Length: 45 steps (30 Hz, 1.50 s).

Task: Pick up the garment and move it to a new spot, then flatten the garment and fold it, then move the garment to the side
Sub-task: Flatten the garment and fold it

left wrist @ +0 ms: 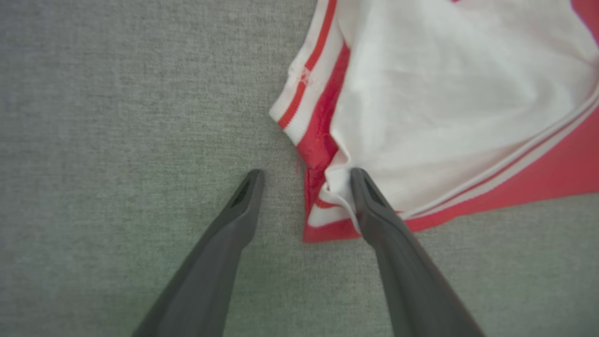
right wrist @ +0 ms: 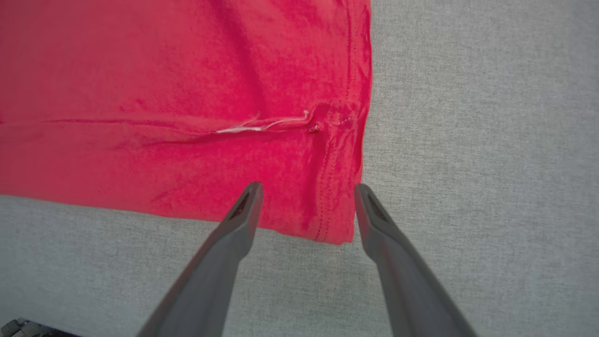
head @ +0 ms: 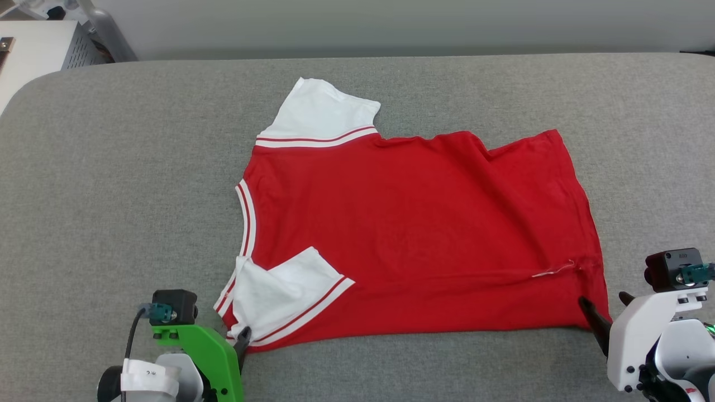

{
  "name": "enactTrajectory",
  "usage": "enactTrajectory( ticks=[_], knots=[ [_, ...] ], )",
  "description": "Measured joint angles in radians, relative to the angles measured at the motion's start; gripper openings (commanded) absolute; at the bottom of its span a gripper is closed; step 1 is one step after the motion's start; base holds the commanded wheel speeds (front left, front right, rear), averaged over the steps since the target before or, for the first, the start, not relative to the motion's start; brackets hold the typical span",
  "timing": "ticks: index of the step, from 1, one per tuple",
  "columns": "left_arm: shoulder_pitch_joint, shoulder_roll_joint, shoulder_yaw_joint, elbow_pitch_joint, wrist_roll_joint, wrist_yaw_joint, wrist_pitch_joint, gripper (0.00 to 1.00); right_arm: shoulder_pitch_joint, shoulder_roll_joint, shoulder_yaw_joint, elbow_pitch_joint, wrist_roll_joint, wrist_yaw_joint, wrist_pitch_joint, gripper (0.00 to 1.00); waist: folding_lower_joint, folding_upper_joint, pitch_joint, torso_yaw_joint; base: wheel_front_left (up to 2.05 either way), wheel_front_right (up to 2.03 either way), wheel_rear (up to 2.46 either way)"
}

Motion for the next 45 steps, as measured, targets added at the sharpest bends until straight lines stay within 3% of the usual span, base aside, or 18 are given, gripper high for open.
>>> enactTrajectory(
  ticks=[9,30,31,32,33,45],
  knots=[
    [0.0,-0.039,0.01,0.022,-0.037,-0.071,-0.018,0.0,0.0,-0.046,-0.015,0.026,-0.036,0.0,0.01,1.0,0.0,-0.0001,-0.028,0.022,0.0,0.0,0.0],
    [0.001,0.014,0.025,-0.165,-0.016,-0.019,-0.035,0.0,-0.074,-0.021,-0.037,0.277,-0.084,0.0,0.038,1.0,0.0,-0.0001,0.009,0.095,0.0,0.0,0.0],
    [0.001,0.015,0.025,-0.165,-0.016,-0.019,-0.035,0.0,-0.075,-0.02,-0.037,0.285,-0.082,0.0,0.039,0.6,0.0,-0.0001,0.01,0.096,0.0,0.0,0.0],
    [0.002,0.016,0.025,-0.165,-0.016,-0.018,-0.035,0.0,-0.076,-0.019,-0.036,0.293,-0.079,0.0,0.039,0.38,0.0,-0.0001,0.01,0.095,0.0,0.0,0.0],
    [0.002,0.016,0.025,-0.165,-0.016,-0.017,-0.035,0.0,-0.077,-0.017,-0.036,0.301,-0.073,0.0,0.038,0.02,0.0,-0.0001,0.009,0.095,0.0,0.0,0.0],
    [0.023,0.023,0.018,-0.143,-0.016,-0.017,-0.033,0.0,-0.069,0.004,-0.062,0.316,-0.052,0.001,-0.025,0.0,0.0,-0.0001,-0.029,0.079,0.0,0.0,0.0]
  ],
)
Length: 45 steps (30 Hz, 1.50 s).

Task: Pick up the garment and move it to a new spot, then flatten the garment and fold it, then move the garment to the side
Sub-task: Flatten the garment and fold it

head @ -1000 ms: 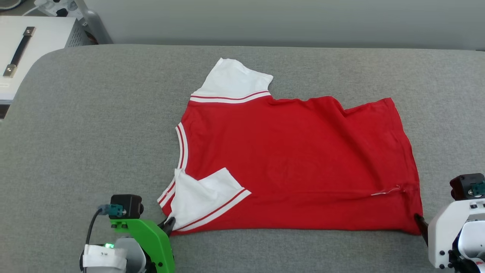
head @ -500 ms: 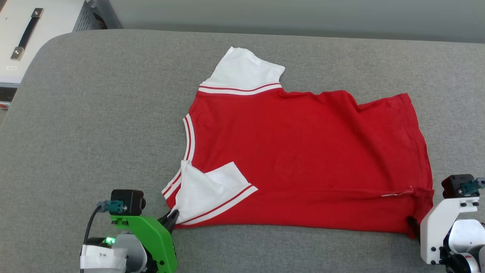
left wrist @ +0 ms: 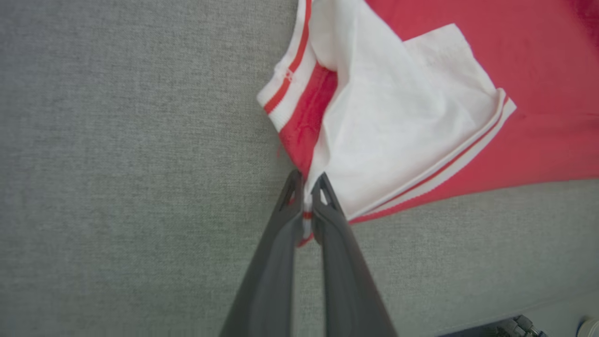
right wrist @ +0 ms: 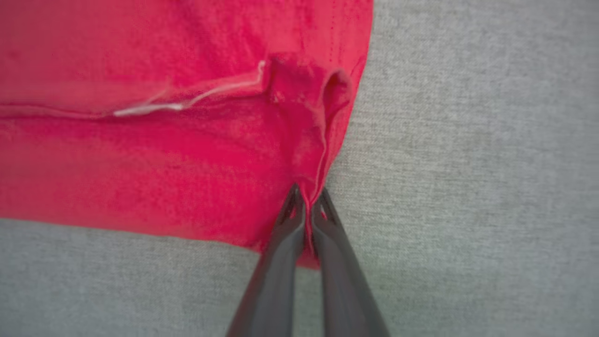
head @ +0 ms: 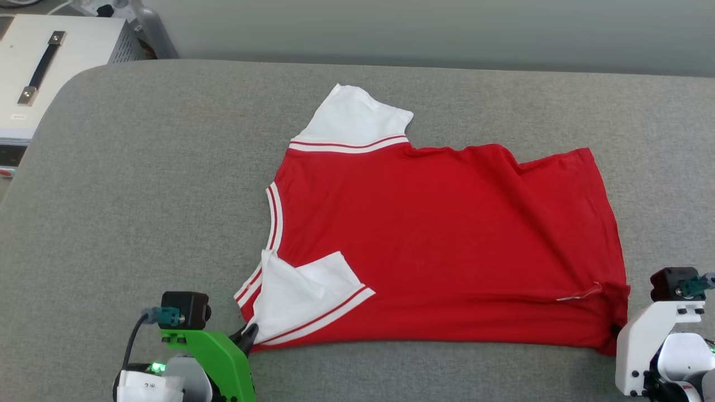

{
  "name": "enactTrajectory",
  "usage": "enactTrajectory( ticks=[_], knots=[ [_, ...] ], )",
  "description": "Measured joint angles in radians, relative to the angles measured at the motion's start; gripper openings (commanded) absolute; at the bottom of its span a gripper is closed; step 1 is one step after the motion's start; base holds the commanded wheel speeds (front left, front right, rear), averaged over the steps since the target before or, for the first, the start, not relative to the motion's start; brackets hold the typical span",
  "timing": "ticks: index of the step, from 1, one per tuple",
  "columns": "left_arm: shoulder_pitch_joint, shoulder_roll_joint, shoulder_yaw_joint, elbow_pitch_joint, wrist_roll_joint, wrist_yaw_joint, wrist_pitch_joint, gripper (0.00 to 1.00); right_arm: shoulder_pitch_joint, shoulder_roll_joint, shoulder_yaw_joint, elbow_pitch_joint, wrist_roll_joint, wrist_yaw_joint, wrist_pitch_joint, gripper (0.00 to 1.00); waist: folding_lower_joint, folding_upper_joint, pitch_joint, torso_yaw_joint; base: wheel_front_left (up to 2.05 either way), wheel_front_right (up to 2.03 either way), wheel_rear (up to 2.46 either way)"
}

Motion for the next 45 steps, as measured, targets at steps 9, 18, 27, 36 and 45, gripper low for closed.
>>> enactTrajectory(
  ticks=[9,18,27,36,45],
  knots=[
    [0.069,0.006,-0.013,0.009,-0.021,0.0,0.001,0.0,0.125,0.053,-0.065,-0.099,-0.022,0.0,0.022,0.0,0.0,0.0,-0.053,-0.016,0.0,0.0,0.0],
    [0.088,0.021,-0.019,0.0,-0.043,-0.001,0.01,0.0,0.202,0.086,-0.115,-0.194,-0.037,0.0,0.107,0.0,0.0,0.0,-0.064,-0.014,0.0,0.0,0.0],
    [0.08,-0.021,-0.047,0.097,-0.036,-0.045,0.014,0.0,0.193,0.076,-0.085,-0.142,-0.04,0.0,0.081,0.0,0.0,0.0,-0.051,-0.018,0.0,0.0,0.0],
    [0.063,-0.051,-0.041,0.141,-0.026,-0.078,-0.038,1.0,0.165,0.061,-0.065,-0.104,-0.018,0.0,-0.002,1.0,0.0,0.0,-0.046,-0.019,0.0,0.0,0.0],
    [0.016,0.02,0.019,0.026,0.003,-0.037,-0.056,1.0,0.132,0.038,-0.018,-0.216,0.048,-0.001,-0.068,1.0,0.0,0.0,-0.061,-0.056,0.0,0.0,0.0]
  ],
)
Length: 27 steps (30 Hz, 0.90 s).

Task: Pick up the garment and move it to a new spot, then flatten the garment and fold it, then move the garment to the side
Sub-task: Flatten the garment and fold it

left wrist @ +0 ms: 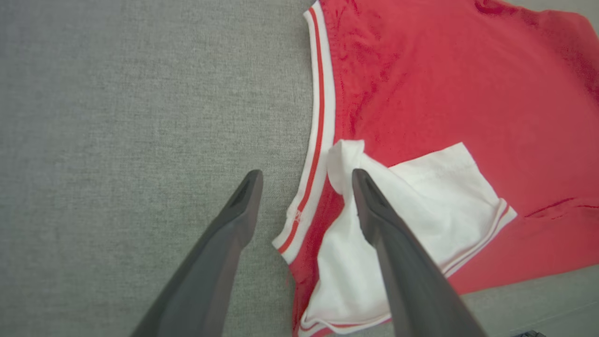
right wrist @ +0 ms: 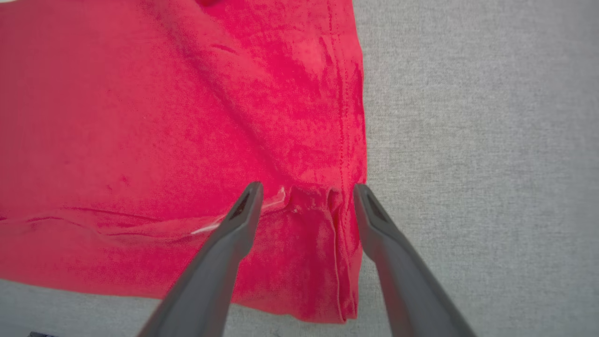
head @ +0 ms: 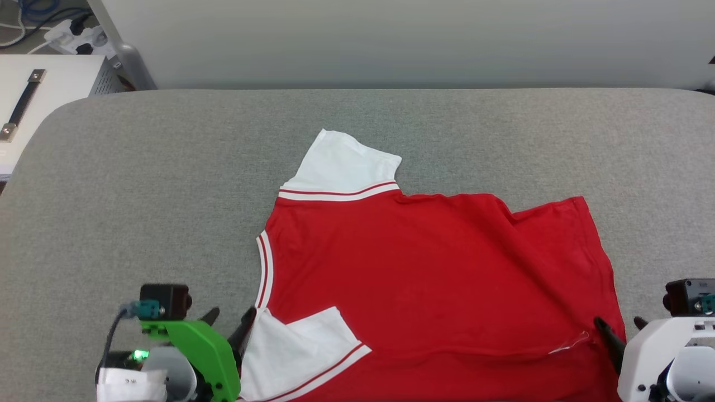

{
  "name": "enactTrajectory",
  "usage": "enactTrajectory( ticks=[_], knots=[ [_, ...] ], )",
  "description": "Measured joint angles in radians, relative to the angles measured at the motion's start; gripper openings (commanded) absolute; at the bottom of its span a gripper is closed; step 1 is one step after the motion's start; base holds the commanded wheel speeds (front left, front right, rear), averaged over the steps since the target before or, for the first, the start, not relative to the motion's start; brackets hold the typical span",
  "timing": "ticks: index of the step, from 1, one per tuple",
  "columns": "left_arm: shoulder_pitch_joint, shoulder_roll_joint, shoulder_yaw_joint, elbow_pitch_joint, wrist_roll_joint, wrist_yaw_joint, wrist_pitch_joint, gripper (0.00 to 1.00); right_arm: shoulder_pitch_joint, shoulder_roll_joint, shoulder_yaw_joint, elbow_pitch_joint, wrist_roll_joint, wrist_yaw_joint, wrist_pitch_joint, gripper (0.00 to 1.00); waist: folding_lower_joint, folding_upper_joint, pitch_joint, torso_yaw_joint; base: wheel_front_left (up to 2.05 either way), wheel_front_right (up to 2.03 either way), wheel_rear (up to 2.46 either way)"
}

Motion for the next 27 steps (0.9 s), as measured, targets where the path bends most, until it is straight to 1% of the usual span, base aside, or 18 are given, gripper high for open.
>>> enactTrajectory(
  ticks=[3,4,7,10,11,14,20,23,27],
  knots=[
    [-0.065,0.011,0.042,-0.067,0.002,-0.001,-0.004,1.0,-0.026,-0.013,0.002,-0.053,0.003,0.0,-0.025,1.0,0.0,0.0,0.012,-0.019,0.0,0.0,0.0],
    [-0.084,0.014,0.052,-0.085,0.001,-0.009,-0.004,1.0,-0.035,-0.012,0.003,-0.064,0.002,0.0,-0.031,1.0,0.0,0.0,0.017,-0.024,0.0,0.0,0.0],
    [-0.168,0.025,0.083,-0.123,-0.005,-0.052,0.015,1.0,-0.07,-0.011,0.025,-0.105,0.003,0.0,-0.055,1.0,0.0,0.0,0.042,-0.043,0.0,0.0,0.0],
    [-0.289,0.067,0.078,-0.111,0.019,-0.089,0.107,1.0,-0.102,-0.01,0.053,-0.144,0.007,0.0,-0.069,1.0,0.0,0.0,0.077,-0.064,0.0,0.0,0.0],
    [-0.326,0.073,0.081,-0.102,0.019,-0.097,0.131,1.0,-0.11,-0.011,0.058,-0.152,0.007,0.0,-0.075,1.0,0.0001,0.0,0.088,-0.07,0.0,0.0,0.0],
    [-0.456,0.09,0.075,-0.056,0.026,-0.131,0.242,1.0,-0.144,-0.01,0.082,-0.173,0.007,0.0,-0.099,1.0,0.0001,0.0,0.126,-0.092,0.0,0.0,0.0],
    [-0.69,0.082,0.058,0.087,0.021,-0.193,0.462,1.0,-0.205,0.006,0.139,-0.188,0.007,0.0,-0.163,1.0,0.0002,0.0,0.212,-0.142,0.0,0.0,0.0],
    [-0.774,0.056,0.05,0.174,0.021,-0.219,0.52,1.0,-0.223,0.019,0.161,-0.184,0.007,0.0,-0.188,1.0,0.0002,0.0,0.252,-0.167,0.0,0.0,0.0],
    [-0.851,0.015,0.026,0.3,0.033,-0.252,0.562,1.0,-0.247,0.027,0.185,-0.172,0.007,0.0,-0.218,1.0,0.0002,0.0,0.304,-0.203,0.0,0.0,0.0]
  ],
)
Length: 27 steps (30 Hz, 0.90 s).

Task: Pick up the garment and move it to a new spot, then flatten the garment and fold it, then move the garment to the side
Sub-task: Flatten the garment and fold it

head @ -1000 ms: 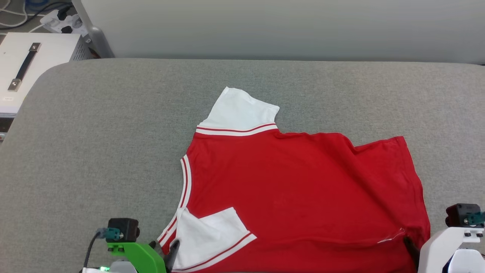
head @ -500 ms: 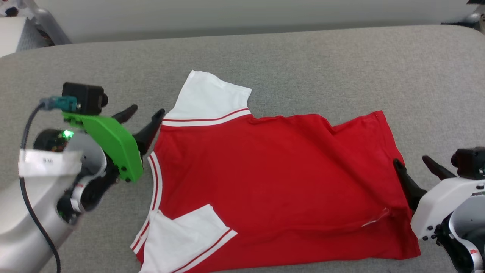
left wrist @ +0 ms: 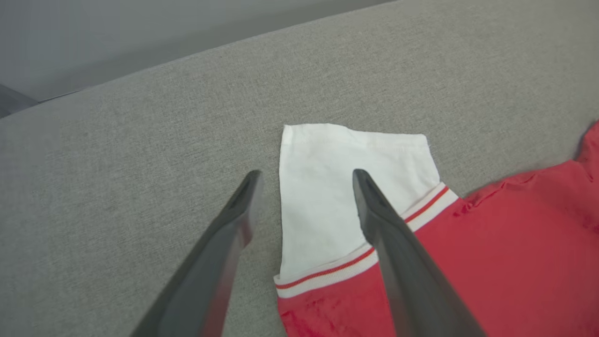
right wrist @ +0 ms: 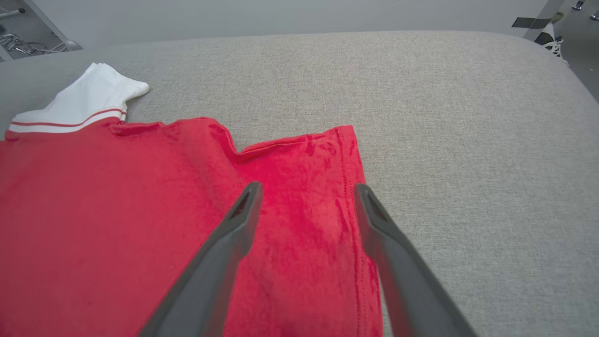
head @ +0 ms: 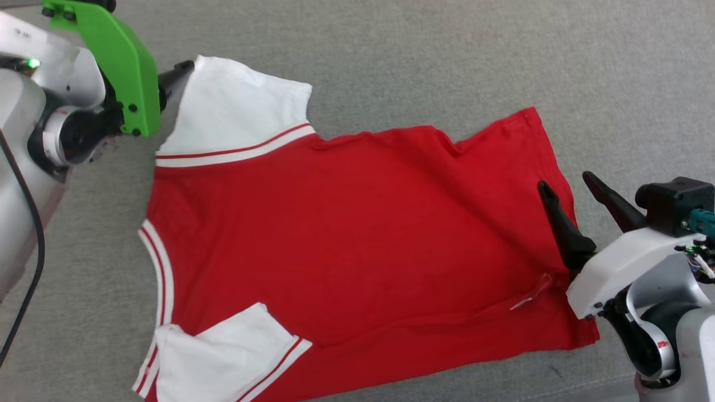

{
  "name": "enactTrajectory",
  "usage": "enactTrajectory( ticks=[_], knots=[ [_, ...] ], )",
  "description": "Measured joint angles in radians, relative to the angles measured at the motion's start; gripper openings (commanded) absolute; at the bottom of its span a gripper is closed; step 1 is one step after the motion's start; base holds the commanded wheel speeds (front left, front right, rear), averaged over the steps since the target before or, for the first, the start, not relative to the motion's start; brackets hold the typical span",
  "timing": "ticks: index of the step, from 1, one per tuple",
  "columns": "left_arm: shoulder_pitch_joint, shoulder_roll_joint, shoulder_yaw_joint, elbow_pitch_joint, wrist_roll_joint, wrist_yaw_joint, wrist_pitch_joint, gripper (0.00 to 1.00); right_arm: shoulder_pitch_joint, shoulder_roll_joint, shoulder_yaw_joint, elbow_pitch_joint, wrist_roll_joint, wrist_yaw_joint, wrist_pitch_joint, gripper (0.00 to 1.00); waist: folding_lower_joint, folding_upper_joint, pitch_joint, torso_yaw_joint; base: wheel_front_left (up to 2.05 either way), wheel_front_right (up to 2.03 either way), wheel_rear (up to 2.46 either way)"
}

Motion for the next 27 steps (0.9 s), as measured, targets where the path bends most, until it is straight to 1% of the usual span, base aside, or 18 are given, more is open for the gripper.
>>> enactTrajectory(
  ticks=[5,7,10,12,16,21,22,23,24,27],
  knots=[
    [-0.051,-0.048,-0.016,0.144,0.035,-0.021,-0.008,1.0,-0.028,0.006,0.024,0.024,0.001,0.0,-0.031,1.0,0.0,0.0,0.051,-0.043,0.0,0.0,0.0],
    [-0.064,-0.056,-0.024,0.203,0.045,-0.033,-0.013,1.0,-0.035,0.009,0.035,0.034,0.001,0.0,-0.039,1.0,0.0,0.0,0.07,-0.06,0.0,0.0,0.0],
    [-0.086,-0.059,-0.025,0.277,0.058,-0.035,-0.037,1.0,-0.036,0.016,0.041,0.049,0.01,0.0,-0.039,1.0,0.0,0.0,0.093,-0.081,0.0,0.0,0.0],
    [-0.096,-0.06,-0.029,0.316,0.063,-0.046,-0.04,1.0,-0.036,0.016,0.044,0.052,0.012,0.0,-0.039,1.0,0.0,0.0,0.104,-0.092,0.0,0.0,0.0],
    [-0.125,-0.069,-0.032,0.366,0.063,-0.079,-0.036,1.0,-0.035,0.016,0.04,0.052,0.012,0.0,-0.039,1.0,-0.0001,0.0,0.123,-0.106,0.0,0.0,0.0],
    [-0.154,-0.086,-0.056,0.39,0.069,-0.118,-0.019,1.0,-0.035,0.016,0.03,0.054,0.013,0.0,-0.042,1.0,-0.0001,0.0,0.132,-0.102,0.0,0.0,0.0],
    [-0.157,-0.09,-0.058,0.393,0.069,-0.126,-0.012,0.83,-0.035,0.017,0.029,0.054,0.013,0.0,-0.042,1.0,-0.0001,0.0,0.133,-0.1,0.0,0.0,0.0],
    [-0.16,-0.093,-0.061,0.394,0.069,-0.13,-0.006,0.29,-0.035,0.018,0.026,0.055,0.012,0.0,-0.042,1.0,-0.0001,0.0,0.133,-0.098,0.0,0.0,0.0],
    [-0.163,-0.097,-0.064,0.395,0.068,-0.136,0.0,0.0,-0.035,0.019,0.023,0.055,0.012,0.0,-0.042,1.0,-0.0002,0.0,0.134,-0.096,0.0,0.0,0.0],
    [-0.166,-0.11,-0.07,0.398,0.056,-0.147,0.011,0.0,-0.035,0.019,0.018,0.057,0.008,0.0,-0.038,1.0,-0.0001,0.0,0.134,-0.091,0.0,0.0,0.0]
  ],
)
